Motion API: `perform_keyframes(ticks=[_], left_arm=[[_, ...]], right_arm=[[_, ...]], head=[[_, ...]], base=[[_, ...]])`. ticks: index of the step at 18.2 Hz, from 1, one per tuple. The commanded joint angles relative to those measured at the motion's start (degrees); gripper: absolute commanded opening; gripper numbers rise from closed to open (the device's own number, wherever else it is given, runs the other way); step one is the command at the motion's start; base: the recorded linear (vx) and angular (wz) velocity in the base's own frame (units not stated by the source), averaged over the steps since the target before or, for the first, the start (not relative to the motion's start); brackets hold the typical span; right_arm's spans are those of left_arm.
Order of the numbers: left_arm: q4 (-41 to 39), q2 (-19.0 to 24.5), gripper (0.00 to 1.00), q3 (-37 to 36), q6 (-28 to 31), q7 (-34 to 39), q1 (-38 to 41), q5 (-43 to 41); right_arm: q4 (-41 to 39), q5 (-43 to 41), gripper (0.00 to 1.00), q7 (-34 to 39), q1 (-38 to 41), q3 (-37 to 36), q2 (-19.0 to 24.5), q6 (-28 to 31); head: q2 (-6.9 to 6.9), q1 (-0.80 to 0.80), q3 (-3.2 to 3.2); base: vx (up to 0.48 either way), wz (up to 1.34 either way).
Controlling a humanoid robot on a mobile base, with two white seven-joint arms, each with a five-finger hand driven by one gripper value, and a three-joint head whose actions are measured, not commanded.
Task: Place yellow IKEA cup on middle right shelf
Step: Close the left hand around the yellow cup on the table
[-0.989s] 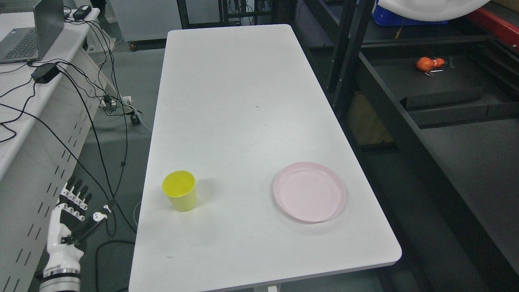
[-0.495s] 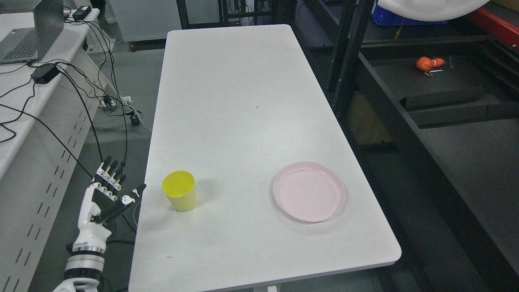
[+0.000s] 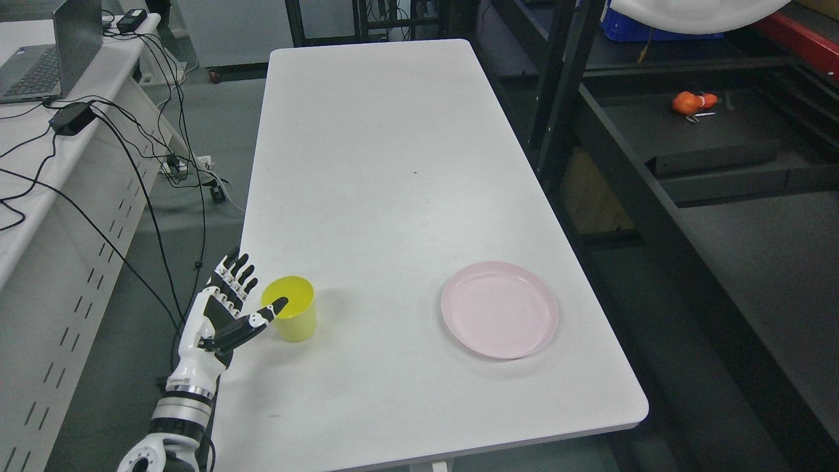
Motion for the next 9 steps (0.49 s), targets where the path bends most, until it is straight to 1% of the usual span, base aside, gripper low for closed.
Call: perform_keyframes(ticks=[1, 5, 9], left_arm=[[2.7, 0.3, 0.99, -7.9, 0.0, -0.5, -1.4, -1.4], [4.6, 0.2, 0.99, -9.8, 0.0, -0.5, -1.0, -5.0], [7.6, 0.1, 0.99, -9.9, 0.2, -0.5, -1.8, -5.2]], right_arm=[[0.0, -1.4, 0.99, 0.0, 0.8, 1.0, -1.0, 0.0], [0.0, -1.4, 0.99, 0.0, 0.8, 1.0, -1.0, 0.0], [0.0, -1.4, 0.99, 0.0, 0.8, 1.0, -1.0, 0.0]], head=[[0.00, 0.00, 0.00], [0.00, 0.00, 0.00], [0.00, 0.00, 0.00]], base=[[0.000, 0.00], [0.000, 0.00], [0.000, 0.00]])
